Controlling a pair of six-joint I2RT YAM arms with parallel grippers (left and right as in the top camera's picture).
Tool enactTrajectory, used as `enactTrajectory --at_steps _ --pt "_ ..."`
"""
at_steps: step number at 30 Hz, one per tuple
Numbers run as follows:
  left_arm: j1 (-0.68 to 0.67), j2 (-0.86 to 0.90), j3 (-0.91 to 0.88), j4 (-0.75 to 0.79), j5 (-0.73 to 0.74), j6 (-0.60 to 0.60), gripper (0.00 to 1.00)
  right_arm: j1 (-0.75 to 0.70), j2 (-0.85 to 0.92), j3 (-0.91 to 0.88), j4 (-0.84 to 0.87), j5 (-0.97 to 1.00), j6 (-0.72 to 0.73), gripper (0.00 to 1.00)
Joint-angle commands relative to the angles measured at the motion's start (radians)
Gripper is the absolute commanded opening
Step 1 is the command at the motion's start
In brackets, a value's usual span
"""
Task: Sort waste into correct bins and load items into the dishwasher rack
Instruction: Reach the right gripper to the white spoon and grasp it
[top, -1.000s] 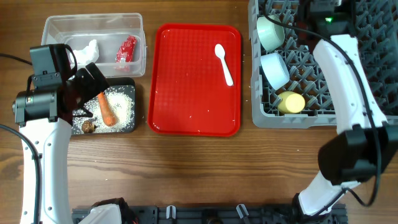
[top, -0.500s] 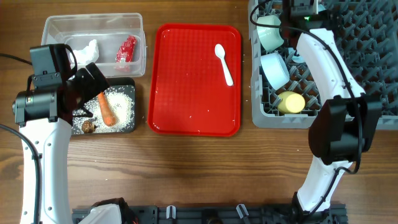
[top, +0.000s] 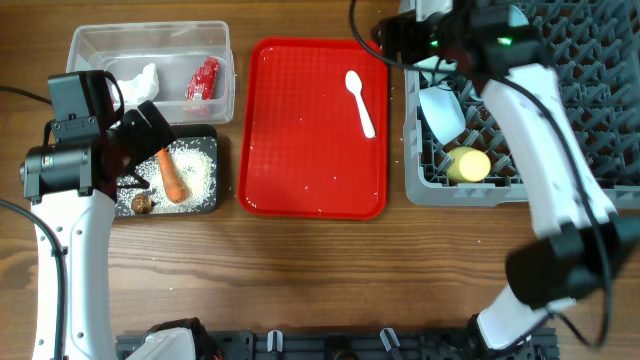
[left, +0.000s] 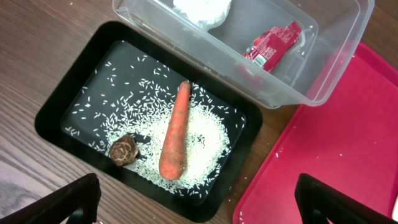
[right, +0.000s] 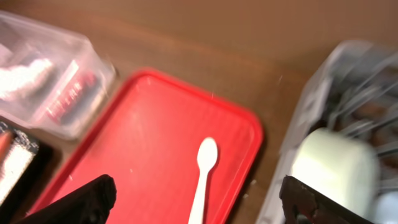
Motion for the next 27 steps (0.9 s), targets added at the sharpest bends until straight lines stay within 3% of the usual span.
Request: enactTrajectory --at_steps 1,6,16,17,20,21,22,27 --pt "0.002 -0.009 0.012 0.002 0.009 -0.01 1.0 0.053 0.148 -0.003 0.007 0.061 0.094 0.84" --pt "0.002 -0.009 0.012 0.002 0.009 -0.01 1.0 0.107 0.306 -0.003 0.018 0.146 0.137 0.83" --pt "0.002 -0.009 0.012 0.002 0.009 -0.01 1.0 0.115 0.476 -0.003 0.05 0.139 0.142 0.64" --pt "0.002 -0.009 0.012 0.002 0.009 -0.01 1.0 0.115 0.492 -0.003 0.063 0.161 0.143 0.56" --pt "0.002 -0.009 0.012 0.002 0.009 -0.01 1.0 0.115 0.503 -0.003 0.076 0.161 0.166 0.45" --pt "0.002 -0.009 0.012 0.002 0.009 -0.01 1.0 0.115 0.507 -0.003 0.083 0.161 0.168 0.3" --pt "0.002 -0.009 0.012 0.002 0.009 -0.01 1.0 0.115 0.511 -0.003 0.084 0.161 0.169 0.07" --pt "0.002 -0.009 0.012 0.002 0.009 -0.01 1.0 0.115 0.513 -0.003 0.066 0.161 0.169 0.04"
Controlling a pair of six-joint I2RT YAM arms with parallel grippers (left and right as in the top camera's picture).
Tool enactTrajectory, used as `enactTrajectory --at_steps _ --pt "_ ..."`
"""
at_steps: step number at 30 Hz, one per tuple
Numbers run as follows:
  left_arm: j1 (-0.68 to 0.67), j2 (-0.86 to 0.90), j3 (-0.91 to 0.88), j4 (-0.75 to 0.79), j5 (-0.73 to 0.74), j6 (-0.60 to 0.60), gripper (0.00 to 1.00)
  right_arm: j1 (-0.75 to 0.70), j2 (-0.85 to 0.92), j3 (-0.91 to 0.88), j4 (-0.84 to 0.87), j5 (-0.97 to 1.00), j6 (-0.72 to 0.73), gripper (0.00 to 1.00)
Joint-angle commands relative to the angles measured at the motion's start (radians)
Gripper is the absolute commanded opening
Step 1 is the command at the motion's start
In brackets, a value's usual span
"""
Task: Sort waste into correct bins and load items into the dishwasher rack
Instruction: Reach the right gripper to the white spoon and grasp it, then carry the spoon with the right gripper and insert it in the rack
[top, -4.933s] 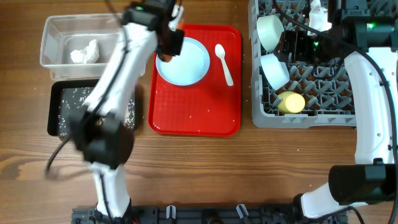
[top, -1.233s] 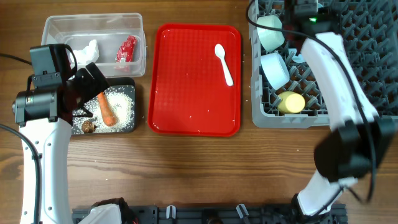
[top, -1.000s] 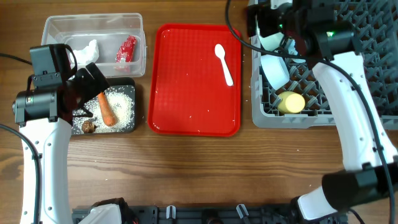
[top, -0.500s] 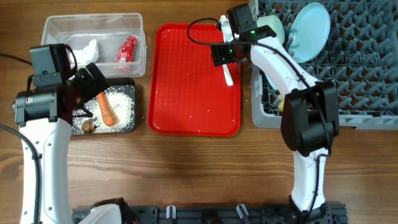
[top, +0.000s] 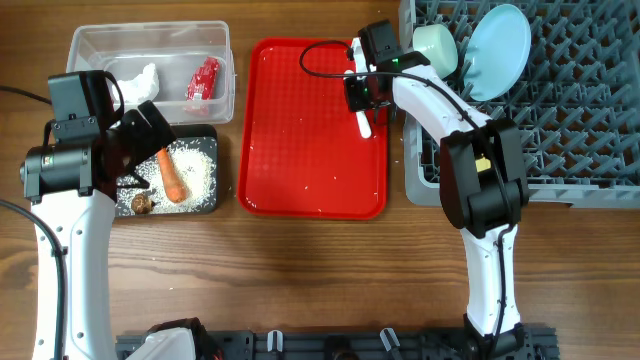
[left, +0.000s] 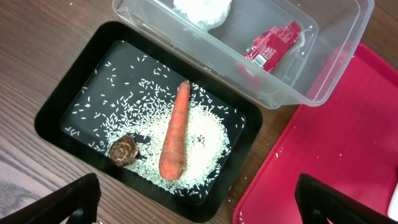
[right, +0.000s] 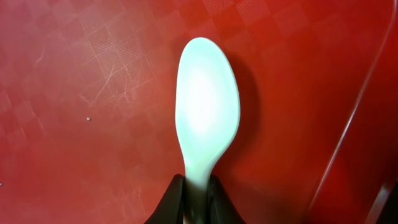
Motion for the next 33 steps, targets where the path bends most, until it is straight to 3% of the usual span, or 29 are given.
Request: enactTrajectory --at_steps 1,5,9,12,14,18,26,30,33 --pt "0.002 -0.009 0.012 0.002 0.009 -0.01 1.0 -0.001 0.044 -0.004 -0.031 0.014 0.01 0.04" --pt "0.002 -0.009 0.012 0.002 0.009 -0.01 1.0 -0.005 -0.089 0.002 -0.12 -0.071 0.008 0.04" --pt "0.002 -0.009 0.012 0.002 0.009 -0.01 1.0 -0.005 -0.414 0.002 -0.219 -0.067 0.007 0.04" --pt "0.002 -0.009 0.012 0.002 0.009 -0.01 1.0 -0.016 -0.591 0.002 -0.335 0.058 0.02 0.04" --pt "0.002 -0.009 0.012 0.002 0.009 -0.01 1.0 -0.064 -0.698 0.001 -0.47 0.257 0.089 0.04" --pt "0.002 -0.009 0.012 0.002 0.009 -0.01 1.0 -0.236 -0.732 -0.045 -0.601 0.347 0.142 0.04" --pt "0.002 -0.009 0.012 0.002 0.009 -0.01 1.0 -0.372 -0.72 -0.422 -0.399 0.372 0.168 0.04" --pt "0.002 -0.009 0.012 0.002 0.009 -0.01 1.0 -0.408 -0.719 -0.453 -0.378 0.375 0.163 0.04" --pt "0.002 -0.009 0.012 0.002 0.009 -0.01 1.0 -0.409 -0.719 -0.454 -0.338 0.323 0.045 0.04"
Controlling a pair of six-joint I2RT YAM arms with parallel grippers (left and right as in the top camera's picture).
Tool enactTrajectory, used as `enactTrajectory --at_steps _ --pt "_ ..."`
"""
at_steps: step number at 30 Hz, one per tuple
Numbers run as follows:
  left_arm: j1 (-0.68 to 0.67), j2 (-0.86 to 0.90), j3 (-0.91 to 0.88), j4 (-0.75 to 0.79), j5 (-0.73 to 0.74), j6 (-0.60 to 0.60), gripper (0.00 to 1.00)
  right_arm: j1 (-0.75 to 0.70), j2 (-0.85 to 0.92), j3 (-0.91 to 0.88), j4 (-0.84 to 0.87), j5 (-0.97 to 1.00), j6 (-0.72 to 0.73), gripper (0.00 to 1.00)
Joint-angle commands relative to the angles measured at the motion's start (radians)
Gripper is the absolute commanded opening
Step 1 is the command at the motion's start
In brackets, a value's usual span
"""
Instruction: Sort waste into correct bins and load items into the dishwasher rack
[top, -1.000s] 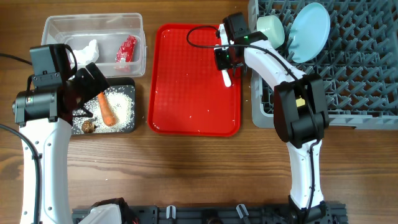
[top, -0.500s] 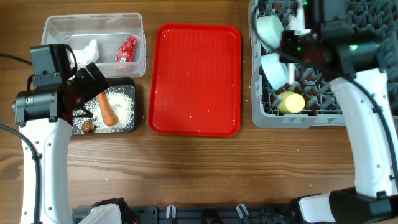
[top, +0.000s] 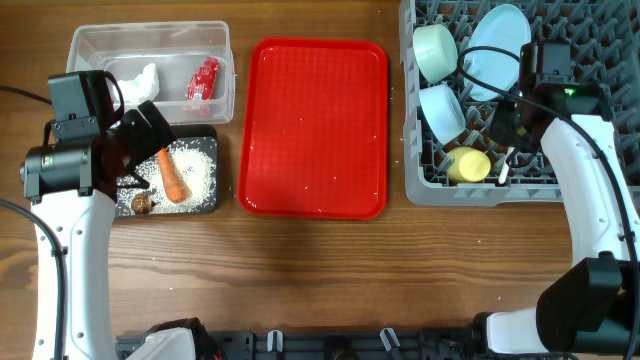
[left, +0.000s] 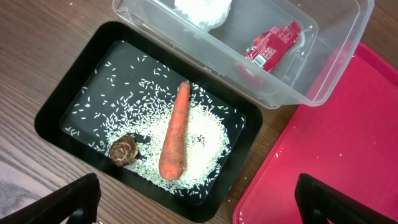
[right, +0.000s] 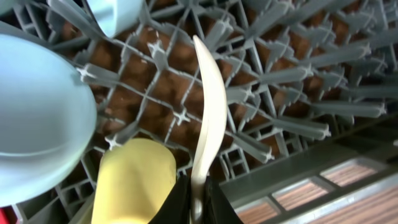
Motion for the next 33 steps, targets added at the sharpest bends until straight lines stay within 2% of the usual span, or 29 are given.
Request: enactTrajectory --at_steps 1,4,6,7,8,9,10,14,17,18,19,21,23,26,30,33 --pt "0.002 -0.009 0.012 0.002 0.009 -0.01 1.0 -0.001 0.006 -0.006 0.053 -0.081 -0.158 0.05" --pt "0.002 -0.009 0.012 0.002 0.009 -0.01 1.0 -0.001 0.006 -0.015 0.109 -0.165 -0.311 0.04" --pt "0.002 -0.009 0.012 0.002 0.009 -0.01 1.0 -0.001 0.011 -0.018 0.111 -0.164 -0.343 0.04" --pt "0.002 -0.009 0.012 0.002 0.009 -0.01 1.0 -0.001 0.013 -0.018 0.113 -0.164 -0.343 0.1" --pt "0.002 -0.009 0.012 0.002 0.009 -0.01 1.0 -0.001 0.014 -0.018 0.114 -0.164 -0.343 0.27" --pt "0.002 -0.009 0.012 0.002 0.009 -0.01 1.0 -0.001 0.014 -0.018 0.115 -0.163 -0.332 0.66" --pt "0.002 -0.009 0.012 0.002 0.008 -0.01 1.0 -0.001 0.014 -0.018 0.115 -0.164 -0.331 0.78" --pt "0.002 -0.009 0.012 0.002 0.009 -0.01 1.0 -0.001 -0.013 0.011 0.087 -0.16 -0.31 0.8" --pt "0.002 -0.009 0.012 0.002 0.009 -0.01 1.0 0.002 -0.152 0.109 0.012 -0.223 -0.29 0.82" --pt "0.002 -0.009 0.012 0.002 0.009 -0.01 1.0 0.002 -0.204 0.158 -0.032 -0.27 -0.29 0.86" --pt "0.002 -0.009 0.012 0.002 0.009 -0.01 1.0 0.002 -0.273 0.223 -0.078 -0.328 -0.29 1.0" --pt "0.002 -0.009 0.012 0.002 0.009 -0.01 1.0 0.002 -0.447 0.349 -0.052 -0.403 -0.272 1.0" --pt "0.002 -0.009 0.012 0.002 0.009 -0.01 1.0 0.002 -0.591 0.359 0.042 -0.404 -0.272 1.0" --pt "0.002 -0.009 0.012 0.002 0.009 -0.01 1.0 0.002 -0.791 0.359 0.053 -0.404 -0.272 1.0" --pt "0.002 -0.009 0.012 0.002 0.009 -0.01 1.0 0.002 -0.929 0.359 0.04 -0.404 -0.274 1.0" --pt "0.002 -0.009 0.012 0.002 0.009 -0.01 1.0 0.001 -0.945 0.356 -0.068 -0.404 -0.275 1.0"
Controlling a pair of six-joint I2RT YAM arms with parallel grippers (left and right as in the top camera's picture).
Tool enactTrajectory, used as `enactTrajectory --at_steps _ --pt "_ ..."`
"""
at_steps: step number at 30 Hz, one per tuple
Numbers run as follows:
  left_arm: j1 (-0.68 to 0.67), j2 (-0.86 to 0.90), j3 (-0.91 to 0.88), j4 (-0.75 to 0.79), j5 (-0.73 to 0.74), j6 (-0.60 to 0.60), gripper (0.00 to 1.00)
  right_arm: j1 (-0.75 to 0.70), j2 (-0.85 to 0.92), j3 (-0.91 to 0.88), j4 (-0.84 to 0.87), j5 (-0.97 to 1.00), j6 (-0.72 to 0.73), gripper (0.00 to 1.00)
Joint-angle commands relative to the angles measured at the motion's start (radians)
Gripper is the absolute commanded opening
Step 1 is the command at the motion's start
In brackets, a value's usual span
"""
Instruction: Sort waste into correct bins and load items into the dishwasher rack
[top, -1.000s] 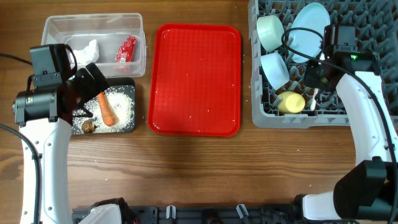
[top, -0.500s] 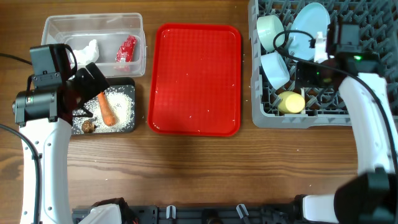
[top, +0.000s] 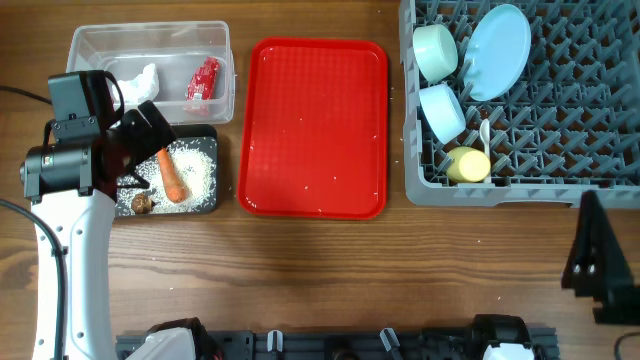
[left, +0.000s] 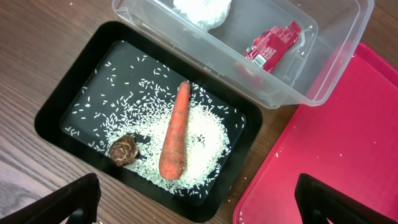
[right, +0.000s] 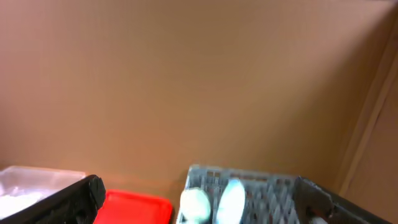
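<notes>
A white spoon (top: 485, 134) stands in the grey dishwasher rack (top: 520, 187), next to a yellow cup (top: 467, 164). The rack also holds a pale green bowl (top: 434, 50), a blue plate (top: 498, 37) and a white cup (top: 442, 110). My right gripper (right: 199, 202) is open, holds nothing, and sits low at the table's front right (top: 592, 262). My left gripper (left: 202, 208) is open above the black tray (left: 74, 87), which holds a carrot (left: 175, 130), rice and a brown lump (left: 123, 150). The clear bin (left: 329, 68) holds a red wrapper (left: 272, 40) and white tissue (left: 202, 7).
The red tray (top: 315, 125) lies between the bins and the rack, with only a few rice grains on it. Brown cardboard walls fill most of the right wrist view. Cables trail from the left arm at the table's left edge.
My right gripper held the white spoon over the rack beside the yellow cup. The spoon now stands in the rack, and that gripper is open at the table's front right. The left arm is unchanged.
The spoon lay on the red tray while my right gripper was open near the rack's left end. Then the gripper was shut on the spoon on the tray, then held it over the rack. Now the spoon is in the rack and the right arm is drawn back. The left arm never moved.
</notes>
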Motion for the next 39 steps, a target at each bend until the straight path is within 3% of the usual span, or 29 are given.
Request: enactTrajectory --at_steps 1,4,7,10,15,18,20,24,27,33,37,39 --pt "0.002 -0.009 0.012 0.002 0.009 -0.01 1.0 -0.005 -0.005 -0.021 -0.123 -0.017 0.008 1.0" --pt "0.002 -0.009 0.012 0.002 0.009 -0.01 1.0 -0.006 -0.01 -0.042 -0.318 0.005 -0.035 1.0" --pt "0.002 -0.009 0.012 0.002 0.009 -0.01 1.0 -0.006 -0.021 -0.048 -0.256 0.01 -0.143 1.0" --pt "0.002 -0.009 0.012 0.002 0.009 -0.01 1.0 -0.006 -0.071 -0.173 0.029 0.01 -0.239 1.0" --pt "0.002 -0.009 0.012 0.002 0.009 -0.01 1.0 -0.006 -0.305 -0.768 0.789 -0.041 -0.241 1.0" --pt "0.002 -0.009 0.012 0.002 0.009 -0.01 1.0 -0.006 -0.448 -1.111 1.009 -0.155 -0.241 1.0" --pt "0.002 -0.009 0.012 0.002 0.009 -0.01 1.0 -0.006 -0.553 -1.33 1.091 -0.345 -0.245 1.0" --pt "0.002 -0.009 0.012 0.002 0.009 -0.01 1.0 -0.006 -0.666 -1.624 1.213 -0.421 -0.339 1.0" --pt "0.002 -0.009 0.012 0.002 0.009 -0.01 1.0 -0.006 -0.669 -1.711 1.221 -0.378 -0.339 1.0" --pt "0.002 -0.009 0.012 0.002 0.009 -0.01 1.0 -0.006 -0.669 -1.72 1.104 -0.202 -0.301 1.0" --pt "0.002 -0.009 0.012 0.002 0.009 -0.01 1.0 -0.006 -0.669 -1.72 1.025 0.016 -0.011 1.0" --pt "0.002 -0.009 0.012 0.002 0.009 -0.01 1.0 -0.006 -0.668 -1.72 1.013 0.067 0.028 1.0"
